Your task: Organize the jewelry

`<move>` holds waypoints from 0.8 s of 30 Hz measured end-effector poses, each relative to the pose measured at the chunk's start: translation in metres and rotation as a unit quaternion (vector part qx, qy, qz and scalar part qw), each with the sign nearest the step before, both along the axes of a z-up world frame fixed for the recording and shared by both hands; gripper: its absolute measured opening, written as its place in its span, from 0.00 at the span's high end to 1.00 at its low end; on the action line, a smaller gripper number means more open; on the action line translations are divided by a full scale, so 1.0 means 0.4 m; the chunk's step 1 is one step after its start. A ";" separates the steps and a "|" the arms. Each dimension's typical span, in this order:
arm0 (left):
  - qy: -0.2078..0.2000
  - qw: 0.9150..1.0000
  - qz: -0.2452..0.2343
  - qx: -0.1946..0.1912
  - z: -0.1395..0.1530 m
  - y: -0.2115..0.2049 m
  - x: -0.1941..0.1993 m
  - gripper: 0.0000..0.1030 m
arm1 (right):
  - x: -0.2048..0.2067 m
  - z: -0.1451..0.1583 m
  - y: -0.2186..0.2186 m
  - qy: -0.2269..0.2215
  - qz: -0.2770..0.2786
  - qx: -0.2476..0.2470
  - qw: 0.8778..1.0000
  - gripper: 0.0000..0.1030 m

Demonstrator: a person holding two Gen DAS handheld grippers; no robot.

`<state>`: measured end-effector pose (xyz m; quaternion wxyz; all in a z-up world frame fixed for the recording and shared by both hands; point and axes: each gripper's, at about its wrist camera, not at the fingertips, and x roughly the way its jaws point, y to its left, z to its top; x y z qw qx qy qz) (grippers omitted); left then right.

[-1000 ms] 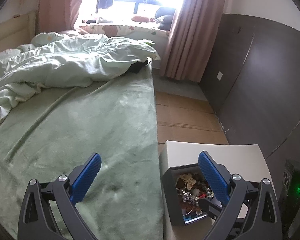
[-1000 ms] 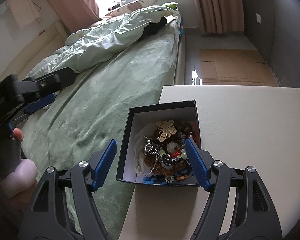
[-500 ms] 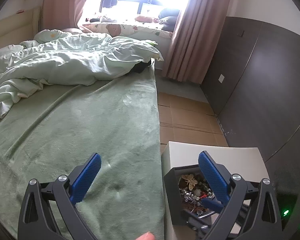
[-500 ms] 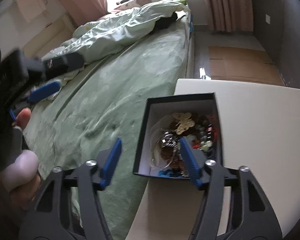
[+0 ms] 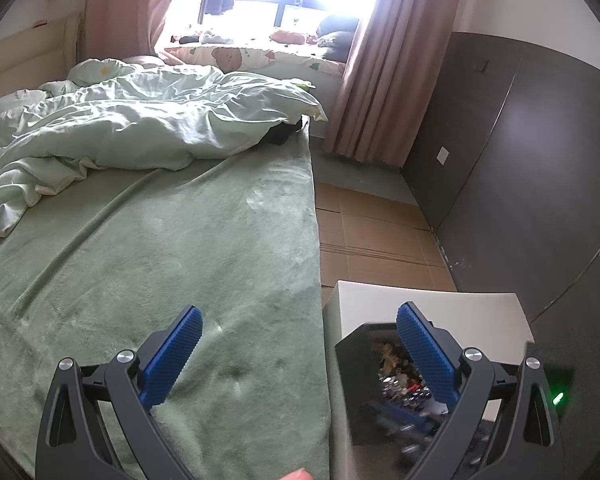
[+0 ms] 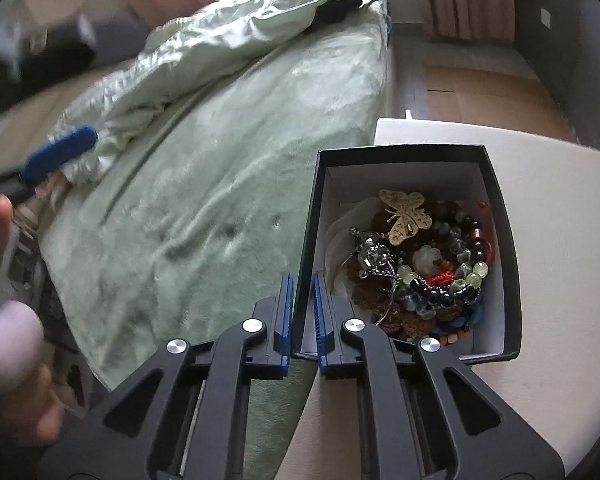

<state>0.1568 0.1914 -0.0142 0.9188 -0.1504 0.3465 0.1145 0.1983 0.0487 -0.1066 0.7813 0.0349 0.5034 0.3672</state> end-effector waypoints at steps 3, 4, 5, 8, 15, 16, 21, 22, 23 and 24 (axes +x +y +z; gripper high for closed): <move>-0.002 1.000 -0.002 0.002 0.001 -0.009 -0.006 0.08 | 0.026 0.019 -0.066 0.027 -0.024 0.059 0.998 0.92; -0.001 1.000 -0.003 0.003 0.001 -0.012 -0.009 0.08 | 0.035 0.028 -0.093 0.033 -0.033 0.078 0.996 0.94; -0.001 1.000 -0.004 0.004 0.001 -0.015 -0.011 0.08 | 0.047 0.039 -0.132 0.042 -0.046 0.102 0.993 0.95; 0.001 1.000 -0.006 0.008 -0.001 -0.028 -0.019 0.08 | 0.075 0.051 -0.238 0.062 -0.087 0.157 0.982 0.96; 0.004 1.000 -0.014 0.023 0.000 -0.071 -0.041 0.08 | 0.122 0.059 -0.437 0.077 -0.173 0.178 0.966 0.86; 0.004 1.000 -0.015 0.026 -0.001 -0.077 -0.043 0.08 | 0.123 0.066 -0.460 0.072 -0.179 0.165 0.967 0.82; 0.003 0.999 -0.028 0.031 -0.005 -0.119 -0.055 0.08 | 0.105 0.099 -0.521 0.043 -0.182 0.177 0.966 0.28; 0.003 0.999 -0.035 0.032 -0.007 -0.133 -0.056 0.08 | 0.105 0.102 -0.527 0.041 -0.179 0.174 0.967 0.28; 0.008 0.998 -0.043 0.035 -0.011 -0.149 -0.052 0.08 | 0.104 0.100 -0.525 0.043 -0.180 0.173 0.967 0.28; 0.012 0.998 -0.048 0.037 -0.014 -0.160 -0.048 0.08 | 0.105 0.094 -0.527 0.046 -0.182 0.173 0.967 0.28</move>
